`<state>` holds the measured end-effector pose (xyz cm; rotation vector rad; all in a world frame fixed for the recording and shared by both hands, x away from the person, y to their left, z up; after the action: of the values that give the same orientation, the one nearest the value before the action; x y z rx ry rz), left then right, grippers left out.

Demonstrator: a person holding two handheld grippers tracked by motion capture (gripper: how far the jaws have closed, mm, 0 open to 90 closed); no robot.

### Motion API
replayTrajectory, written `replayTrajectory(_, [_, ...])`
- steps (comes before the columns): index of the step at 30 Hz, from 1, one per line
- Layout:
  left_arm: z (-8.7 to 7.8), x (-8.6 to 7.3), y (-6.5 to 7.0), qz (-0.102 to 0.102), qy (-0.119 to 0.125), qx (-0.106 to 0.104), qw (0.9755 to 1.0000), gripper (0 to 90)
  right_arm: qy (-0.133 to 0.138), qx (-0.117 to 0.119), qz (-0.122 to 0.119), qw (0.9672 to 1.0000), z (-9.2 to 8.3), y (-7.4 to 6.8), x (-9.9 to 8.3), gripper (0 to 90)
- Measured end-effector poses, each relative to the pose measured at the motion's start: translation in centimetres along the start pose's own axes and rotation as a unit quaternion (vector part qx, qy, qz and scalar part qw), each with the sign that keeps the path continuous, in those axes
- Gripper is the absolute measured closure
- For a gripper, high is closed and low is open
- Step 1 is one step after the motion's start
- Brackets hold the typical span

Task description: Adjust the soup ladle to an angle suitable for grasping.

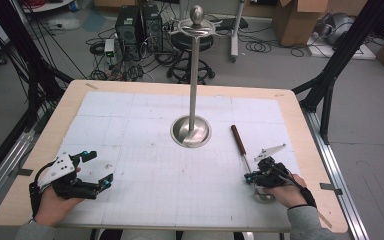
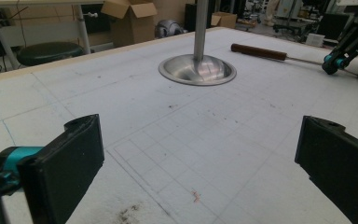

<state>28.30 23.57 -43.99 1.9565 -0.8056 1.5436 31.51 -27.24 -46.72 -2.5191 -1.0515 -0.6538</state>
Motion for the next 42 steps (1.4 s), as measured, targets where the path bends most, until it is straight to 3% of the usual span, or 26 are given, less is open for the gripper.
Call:
replayTrajectory(4, [0.1, -0.1, 0.0, 0.0, -0.002, -0.001, 1.0, 1.7, 0.007, 0.01, 0.0, 0.9999, 0.0, 0.2, 0.0, 90.0])
replayTrajectory(7, [0.1, 0.0, 0.0, -0.001, -0.001, -0.002, 1.0, 1.7, 0.056, 0.044, 0.012, 0.9974, -0.6, 0.0, 0.6, 90.0])
replayTrajectory(9, [0.1, 0.0, 0.0, -0.001, -0.002, -0.002, 1.0, 1.7, 0.087, 0.037, 0.012, 0.9955, -1.3, 0.2, 1.2, 90.0])
replayTrajectory(11, [0.1, -0.1, 0.0, 0.0, -0.003, -0.002, 1.0, 1.7, 0.099, 0.016, 0.013, 0.9948, -1.5, 0.7, 1.6, 90.0])
replayTrajectory(13, [0.1, 0.0, 0.0, -0.001, -0.001, -0.003, 1.0, 1.7, 0.099, -0.005, 0.013, 0.995, -1.3, 1.4, 1.7, 90.0])
replayTrajectory(16, [0.1, 0.0, 0.0, -0.002, -0.001, -0.001, 1.0, 1.7, 0.108, -0.02, 0.031, 0.9935, -1.0, 2.8, 1.9, 90.0])
replayTrajectory(20, [0.1, -0.1, -0.1, -0.002, -0.003, -0.001, 1.0, 1.7, 0.121, -0.022, 0.056, 0.9908, -0.8, 4.3, 2.1, 90.0])
replayTrajectory(26, [-0.1, -0.2, 0.0, -0.002, -0.004, 0.001, 1.0, 1.7, 0.097, -0.036, 0.049, 0.9934, 0.9, 5.4, 2.0, 90.0])
replayTrajectory(30, [-0.2, -0.3, -0.1, -0.004, -0.004, 0.005, 1.0, 1.7, 0.109, -0.047, 0.059, 0.9912, 1.3, 6.1, 2.3, 90.0])
replayTrajectory(36, [-0.5, -0.4, -0.1, -0.004, -0.005, 0.01, 0.9999, 1.7, 0.129, -0.041, 0.092, 0.9866, 1.6, 7.4, 2.4, 90.0])
replayTrajectory(42, [-1.0, -0.5, -0.1, -0.004, -0.006, 0.017, 0.9998, 1.7, 0.134, -0.038, 0.086, 0.9865, 2.1, 7.7, 2.9, 90.0])
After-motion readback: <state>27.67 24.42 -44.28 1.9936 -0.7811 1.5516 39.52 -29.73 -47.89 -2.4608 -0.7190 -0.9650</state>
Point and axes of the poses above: each handheld gripper's, and its own axes: z roughly forward along the jaws, x roughly out of its top, y roughly to its right, the point moved 5 cm from there along z, roughly forward along the jaws
